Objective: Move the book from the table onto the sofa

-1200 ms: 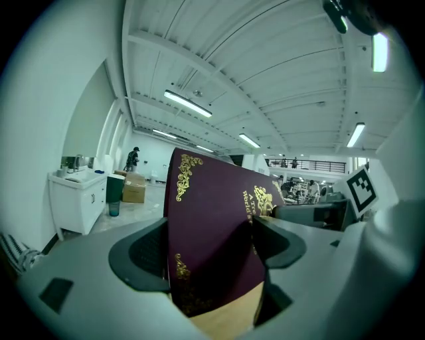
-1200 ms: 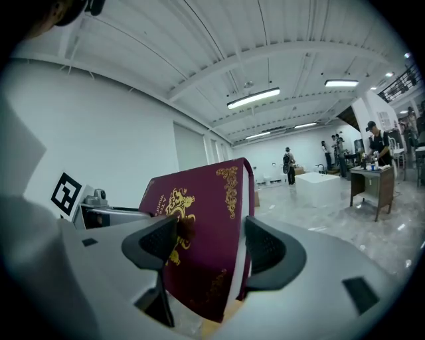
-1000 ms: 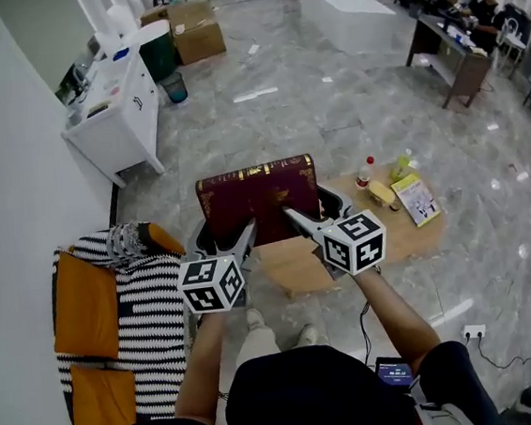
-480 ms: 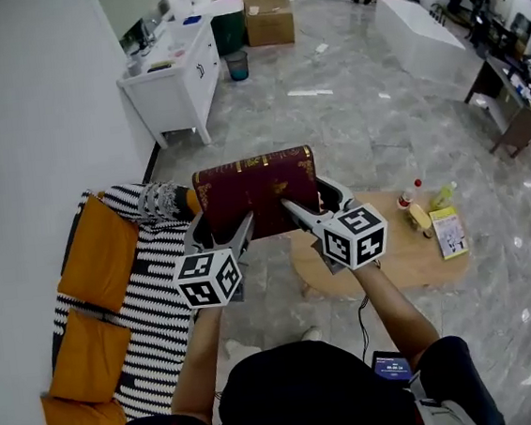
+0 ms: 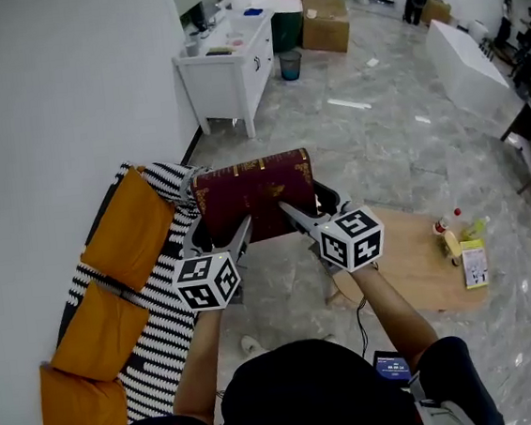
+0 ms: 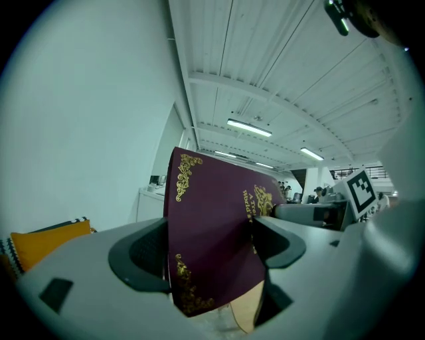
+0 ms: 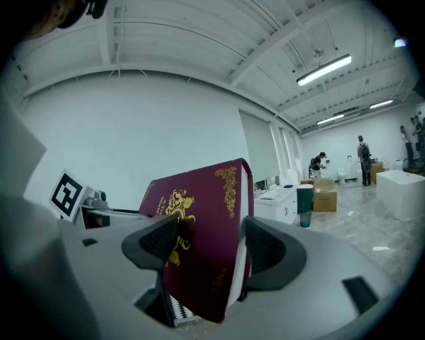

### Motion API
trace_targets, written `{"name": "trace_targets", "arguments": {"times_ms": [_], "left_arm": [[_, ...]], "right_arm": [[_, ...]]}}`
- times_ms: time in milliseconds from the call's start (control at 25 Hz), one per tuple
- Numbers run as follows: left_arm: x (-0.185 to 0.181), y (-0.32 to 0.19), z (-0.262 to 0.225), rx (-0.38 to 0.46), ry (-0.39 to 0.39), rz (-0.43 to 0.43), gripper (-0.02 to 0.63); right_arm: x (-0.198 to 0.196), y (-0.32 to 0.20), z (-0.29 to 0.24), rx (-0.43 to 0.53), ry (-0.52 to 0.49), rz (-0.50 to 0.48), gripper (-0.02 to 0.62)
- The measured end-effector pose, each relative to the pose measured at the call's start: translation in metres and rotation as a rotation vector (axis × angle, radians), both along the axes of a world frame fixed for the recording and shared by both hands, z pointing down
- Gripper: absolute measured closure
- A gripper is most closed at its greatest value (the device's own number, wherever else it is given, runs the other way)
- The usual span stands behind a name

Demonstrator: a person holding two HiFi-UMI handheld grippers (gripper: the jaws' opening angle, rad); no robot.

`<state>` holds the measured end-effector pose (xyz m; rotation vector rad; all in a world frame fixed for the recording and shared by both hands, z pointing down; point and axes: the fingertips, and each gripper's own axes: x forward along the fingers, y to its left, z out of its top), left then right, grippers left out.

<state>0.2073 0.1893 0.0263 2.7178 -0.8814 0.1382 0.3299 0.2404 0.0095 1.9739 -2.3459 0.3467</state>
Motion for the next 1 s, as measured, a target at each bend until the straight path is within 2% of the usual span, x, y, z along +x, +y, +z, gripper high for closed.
{"name": "trace_targets", "arguments": {"times_ms": [240, 720, 1000], "left_arm": [[-0.073, -0.048, -0.002, 0.011, 0.004, -0.07, 0.196], [-0.221, -0.119, 0.035, -0.05, 0.01, -0.197, 0.196], [-0.281, -0.144, 0.056, -0.094, 0.004, -0.282, 0.196]], "right_arm": [[-0.069, -0.056, 0.0, 0.005, -0.012, -0.064, 0.272], [-0.213, -0.145, 0.031, -0.039, 0.002, -0.194, 0.272], [-0.272, -0.182, 0.053, -0.095, -0.01, -0.269, 0.272]]}}
